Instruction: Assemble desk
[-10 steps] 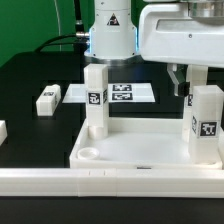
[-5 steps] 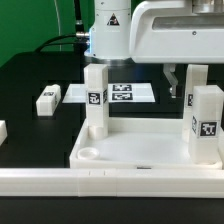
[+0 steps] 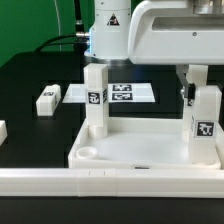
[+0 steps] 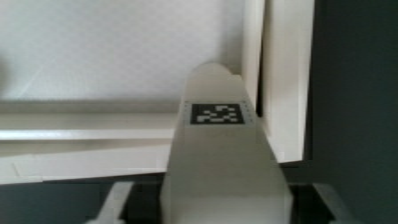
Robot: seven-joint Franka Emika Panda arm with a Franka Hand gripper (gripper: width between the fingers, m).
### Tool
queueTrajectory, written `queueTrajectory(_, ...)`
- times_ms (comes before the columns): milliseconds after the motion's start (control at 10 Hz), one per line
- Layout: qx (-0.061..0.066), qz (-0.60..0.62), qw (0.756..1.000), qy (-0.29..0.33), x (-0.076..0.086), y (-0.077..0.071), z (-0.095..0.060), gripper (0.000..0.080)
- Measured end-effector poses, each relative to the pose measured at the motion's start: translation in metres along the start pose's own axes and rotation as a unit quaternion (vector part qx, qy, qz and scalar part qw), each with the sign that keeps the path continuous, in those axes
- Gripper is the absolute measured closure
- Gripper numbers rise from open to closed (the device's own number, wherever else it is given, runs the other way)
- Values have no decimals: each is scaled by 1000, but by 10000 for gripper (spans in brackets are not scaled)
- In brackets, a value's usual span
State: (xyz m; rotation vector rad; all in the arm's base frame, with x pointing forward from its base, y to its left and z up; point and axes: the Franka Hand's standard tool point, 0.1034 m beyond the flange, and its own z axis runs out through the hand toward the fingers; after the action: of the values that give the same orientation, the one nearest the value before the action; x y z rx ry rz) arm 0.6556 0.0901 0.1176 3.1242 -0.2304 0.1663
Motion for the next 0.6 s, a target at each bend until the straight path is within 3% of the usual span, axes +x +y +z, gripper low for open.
queueTrajectory(300,2,59,998,0,0,0,0,509)
queueTrajectory(400,10,122,993,-1,1,1,0,509)
queueTrajectory(600,14,216,976,-3,1,1,0,509)
